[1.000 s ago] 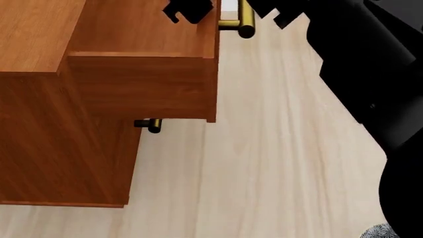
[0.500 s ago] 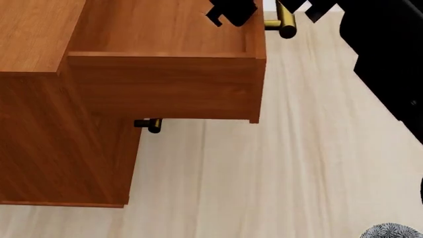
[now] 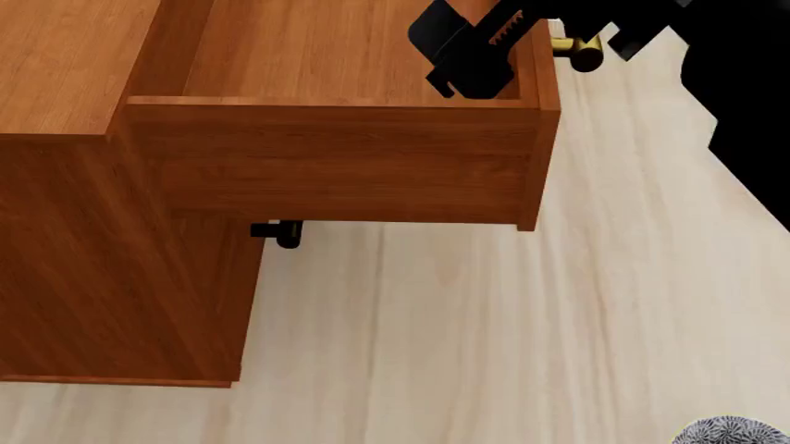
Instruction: Close the bottom drawer of the cabinet and open the top drawer.
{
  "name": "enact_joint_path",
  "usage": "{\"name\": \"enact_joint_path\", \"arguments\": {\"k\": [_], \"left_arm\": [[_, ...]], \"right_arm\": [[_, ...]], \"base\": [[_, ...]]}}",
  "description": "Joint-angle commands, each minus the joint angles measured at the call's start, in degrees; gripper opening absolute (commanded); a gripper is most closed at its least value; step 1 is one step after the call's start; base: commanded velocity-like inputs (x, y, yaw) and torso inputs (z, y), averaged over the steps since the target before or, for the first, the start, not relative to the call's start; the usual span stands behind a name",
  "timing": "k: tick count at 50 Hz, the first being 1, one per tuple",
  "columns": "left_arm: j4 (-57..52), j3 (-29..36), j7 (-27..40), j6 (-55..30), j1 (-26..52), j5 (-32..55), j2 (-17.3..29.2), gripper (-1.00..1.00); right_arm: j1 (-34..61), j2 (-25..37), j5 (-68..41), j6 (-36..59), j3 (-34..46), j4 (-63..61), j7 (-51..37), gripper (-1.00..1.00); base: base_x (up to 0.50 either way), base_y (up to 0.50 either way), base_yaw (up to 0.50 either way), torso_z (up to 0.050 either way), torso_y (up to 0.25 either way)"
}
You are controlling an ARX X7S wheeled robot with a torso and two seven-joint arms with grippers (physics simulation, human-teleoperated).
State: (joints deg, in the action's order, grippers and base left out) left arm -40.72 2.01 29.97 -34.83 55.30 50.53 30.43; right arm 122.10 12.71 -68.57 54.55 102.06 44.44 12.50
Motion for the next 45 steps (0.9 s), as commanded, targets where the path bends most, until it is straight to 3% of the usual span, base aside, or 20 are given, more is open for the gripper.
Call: {"name": "enact_joint_path", "arguments": {"k": [1,18,45], "left_arm": [[-0.07,0.0,0.14,0.11,0.05,0.22,0.12,1.0],[-0.25,0.22,0.62,-0.15,0.67,0.74,0.26,1.0],[-0.31,0.3,1.21,-0.51,1.83,1.41,0.84,1.0]], "right_arm": [[-0.09,1.82,-2.81,2.72,2.65,-1.3,0.33,1.0],[1.64,2.81,-0.85,3.55,3.44,1.1,-0.82,1.0],[5.59,-1.01,3.12,-1.12,2.3,10.68,0.58,1.0]], "base": [[-0.01,0.0,0.0,0.0,0.0],[0.0,0.0,-0.01,0.0,0.0],[0.0,0.0,0.0,0.0,0.003]]}}
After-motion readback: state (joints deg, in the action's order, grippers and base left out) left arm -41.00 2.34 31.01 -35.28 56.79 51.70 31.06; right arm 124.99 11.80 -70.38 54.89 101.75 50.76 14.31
